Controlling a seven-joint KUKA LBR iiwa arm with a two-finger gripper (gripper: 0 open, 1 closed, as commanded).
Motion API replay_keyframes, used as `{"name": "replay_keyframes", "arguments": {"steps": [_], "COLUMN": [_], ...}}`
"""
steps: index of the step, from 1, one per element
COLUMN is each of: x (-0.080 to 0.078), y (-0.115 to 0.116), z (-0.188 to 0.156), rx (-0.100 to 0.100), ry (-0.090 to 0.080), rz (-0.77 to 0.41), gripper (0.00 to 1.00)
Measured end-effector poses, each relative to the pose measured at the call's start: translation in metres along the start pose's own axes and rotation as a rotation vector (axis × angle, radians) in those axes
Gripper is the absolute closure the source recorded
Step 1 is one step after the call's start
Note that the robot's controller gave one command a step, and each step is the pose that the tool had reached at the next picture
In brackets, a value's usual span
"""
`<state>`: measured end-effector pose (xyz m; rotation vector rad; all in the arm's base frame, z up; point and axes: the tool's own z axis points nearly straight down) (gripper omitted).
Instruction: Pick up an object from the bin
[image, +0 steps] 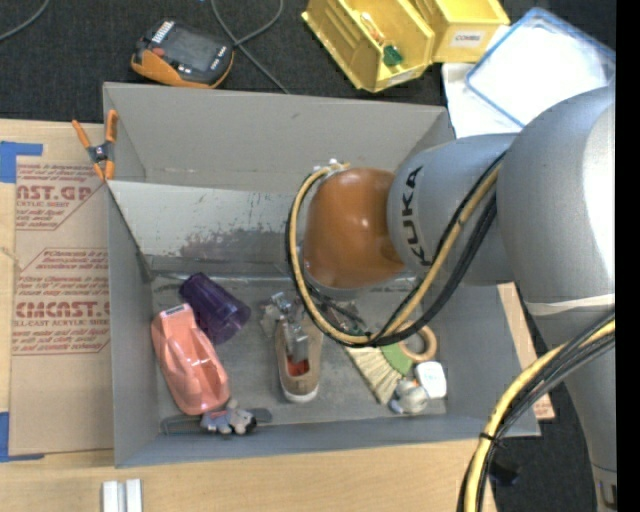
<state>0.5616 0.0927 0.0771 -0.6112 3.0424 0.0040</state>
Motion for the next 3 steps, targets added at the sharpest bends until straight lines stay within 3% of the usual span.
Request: {"name": "replay_keyframes", "arguments": {"steps": [1,2,3], "x": [-0.001,0.008,0.004], "y": [-0.003,-0.001,0.001], "z": [-0.057,-0.172,-0.197], "rx": [-0.003,-0.004,-0.003], "ry": [0.027,0.014,0.011], "rz": [0.242,-0.018,0.079], "gripper": [1.00,1.00,1.00]}}
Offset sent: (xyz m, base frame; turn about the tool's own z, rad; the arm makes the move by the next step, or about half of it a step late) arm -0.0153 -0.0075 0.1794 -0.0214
